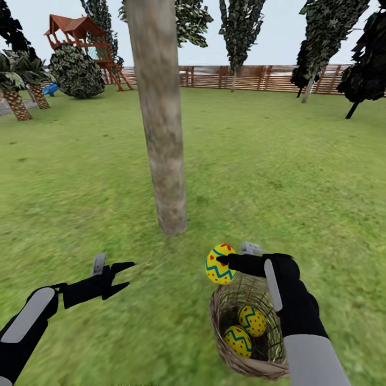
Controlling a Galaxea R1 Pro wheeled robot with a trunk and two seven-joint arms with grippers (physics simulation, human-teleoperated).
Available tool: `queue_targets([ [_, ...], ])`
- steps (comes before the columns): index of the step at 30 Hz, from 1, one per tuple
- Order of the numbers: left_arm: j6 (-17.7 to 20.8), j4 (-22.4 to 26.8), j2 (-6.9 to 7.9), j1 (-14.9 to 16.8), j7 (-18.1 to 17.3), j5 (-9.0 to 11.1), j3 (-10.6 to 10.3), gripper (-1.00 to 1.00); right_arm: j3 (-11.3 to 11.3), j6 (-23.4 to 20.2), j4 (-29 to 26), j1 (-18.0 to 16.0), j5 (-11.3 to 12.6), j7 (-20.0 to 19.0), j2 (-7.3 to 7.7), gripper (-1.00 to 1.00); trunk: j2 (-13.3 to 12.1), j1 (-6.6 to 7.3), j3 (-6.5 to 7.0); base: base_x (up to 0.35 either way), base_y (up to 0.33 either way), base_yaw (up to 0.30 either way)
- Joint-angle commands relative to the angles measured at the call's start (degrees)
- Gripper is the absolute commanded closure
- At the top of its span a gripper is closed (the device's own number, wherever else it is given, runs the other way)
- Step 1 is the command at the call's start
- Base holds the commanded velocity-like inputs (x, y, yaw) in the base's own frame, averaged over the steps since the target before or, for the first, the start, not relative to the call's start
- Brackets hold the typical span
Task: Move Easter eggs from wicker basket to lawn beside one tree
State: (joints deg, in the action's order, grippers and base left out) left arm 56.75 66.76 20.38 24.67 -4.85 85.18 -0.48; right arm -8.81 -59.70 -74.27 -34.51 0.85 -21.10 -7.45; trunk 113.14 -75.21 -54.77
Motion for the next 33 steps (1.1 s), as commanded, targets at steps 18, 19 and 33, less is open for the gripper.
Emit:
queue_targets([
  [18, 0.1, -1.2, 0.01, 0.0, -0.6, -0.6, 0.0, -1.0, -0.2, -0.3, -0.1, 0.0, -0.1, -0.1, -0.73, 1.0, 0.0, 0.01, 1.22, -0.05, 0.137, 0.203],
  [19, 0.2, -1.1, 0.01, 0.0, -0.6, -0.6, 0.0, -1.0, -0.2, -0.3, -0.1, 0.0, -0.1, -0.1, -0.73, 1.0, 0.0, 0.01, 1.3, 0.0, 0.302, 0.19],
  [33, 0.2, -1.2, 0.01, 0.1, -0.6, -0.6, 0.0, -1.0, -0.3, -0.3, 0.2, 0.0, -0.3, 0.0, -0.73, 1.0, 0.0, 0.01, 2.36, 0.067, 0.277, 0.176],
])
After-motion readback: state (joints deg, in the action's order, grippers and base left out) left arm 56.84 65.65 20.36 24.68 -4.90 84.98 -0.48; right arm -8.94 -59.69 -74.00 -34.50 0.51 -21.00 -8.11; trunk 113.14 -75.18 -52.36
